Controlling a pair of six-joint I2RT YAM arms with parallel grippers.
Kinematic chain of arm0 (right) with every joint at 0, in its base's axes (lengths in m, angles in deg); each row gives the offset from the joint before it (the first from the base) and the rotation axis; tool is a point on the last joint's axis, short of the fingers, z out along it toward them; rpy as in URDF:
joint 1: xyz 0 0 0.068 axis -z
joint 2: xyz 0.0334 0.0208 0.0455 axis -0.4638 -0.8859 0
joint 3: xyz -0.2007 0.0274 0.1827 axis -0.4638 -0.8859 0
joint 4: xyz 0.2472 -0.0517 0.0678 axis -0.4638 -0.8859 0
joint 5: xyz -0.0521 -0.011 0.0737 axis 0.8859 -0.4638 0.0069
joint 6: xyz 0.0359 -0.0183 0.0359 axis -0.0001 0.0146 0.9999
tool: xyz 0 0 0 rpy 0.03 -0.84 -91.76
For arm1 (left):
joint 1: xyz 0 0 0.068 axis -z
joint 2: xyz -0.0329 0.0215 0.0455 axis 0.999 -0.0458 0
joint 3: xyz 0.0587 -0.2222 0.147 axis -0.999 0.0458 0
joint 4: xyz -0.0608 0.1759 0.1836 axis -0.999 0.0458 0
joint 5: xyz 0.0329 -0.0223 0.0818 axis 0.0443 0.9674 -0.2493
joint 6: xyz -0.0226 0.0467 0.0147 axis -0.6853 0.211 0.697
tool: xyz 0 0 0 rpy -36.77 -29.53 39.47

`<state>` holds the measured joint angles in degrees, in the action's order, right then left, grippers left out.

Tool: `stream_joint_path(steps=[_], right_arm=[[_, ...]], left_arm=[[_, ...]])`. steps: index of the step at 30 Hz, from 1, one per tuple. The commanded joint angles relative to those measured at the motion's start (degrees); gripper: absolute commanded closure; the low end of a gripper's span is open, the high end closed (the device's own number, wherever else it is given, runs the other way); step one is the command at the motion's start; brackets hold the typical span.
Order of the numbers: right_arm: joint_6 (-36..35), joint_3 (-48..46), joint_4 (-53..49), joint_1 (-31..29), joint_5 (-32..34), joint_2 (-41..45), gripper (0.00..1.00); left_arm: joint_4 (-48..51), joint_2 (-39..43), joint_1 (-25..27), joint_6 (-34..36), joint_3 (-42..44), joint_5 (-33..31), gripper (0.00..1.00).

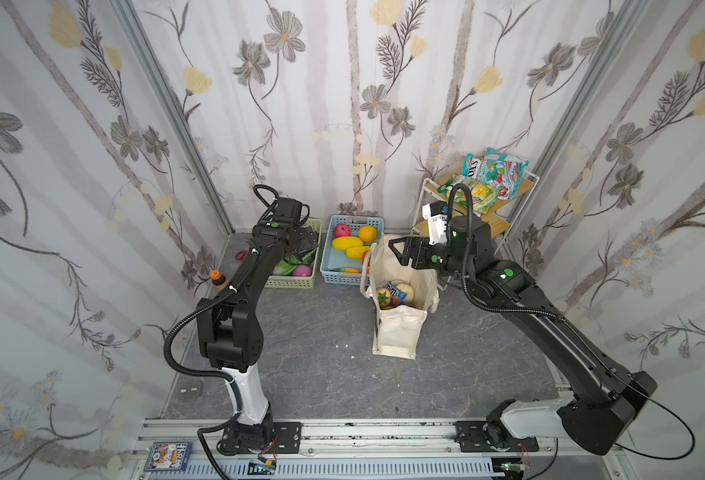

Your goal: Place the food into the grocery bag and tie it

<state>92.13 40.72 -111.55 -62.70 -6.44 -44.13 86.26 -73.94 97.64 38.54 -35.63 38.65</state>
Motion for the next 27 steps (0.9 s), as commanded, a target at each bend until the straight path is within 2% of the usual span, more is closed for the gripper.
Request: stream_joint_path(steps=[1, 9, 19, 27], right_arm=[[0.1, 2.8, 0.7, -1.3, -0.9, -3.0, 0.17], [-1.6, 9.8, -2.8, -4.8, -0.2, -11.1, 0.17], [-4.6, 20.5, -12.9, -7.3, 1.8, -19.3, 0.17], [-4.5, 25.1, -13.6, -9.2, 0.0, -23.3, 0.17]], left_arm=[[-1.3, -2.5, -1.6, 0.7, -1.1, 0.8, 0.01], [-1.9, -10.8, -4.0, -2.0, -6.4, 4.3, 0.02], [-3.6, -19.7, -4.9, -4.7, -12.5, 4.8, 0.03], [-6.8, -24.7, -5.9, -6.8, -15.4, 6.1, 0.03]])
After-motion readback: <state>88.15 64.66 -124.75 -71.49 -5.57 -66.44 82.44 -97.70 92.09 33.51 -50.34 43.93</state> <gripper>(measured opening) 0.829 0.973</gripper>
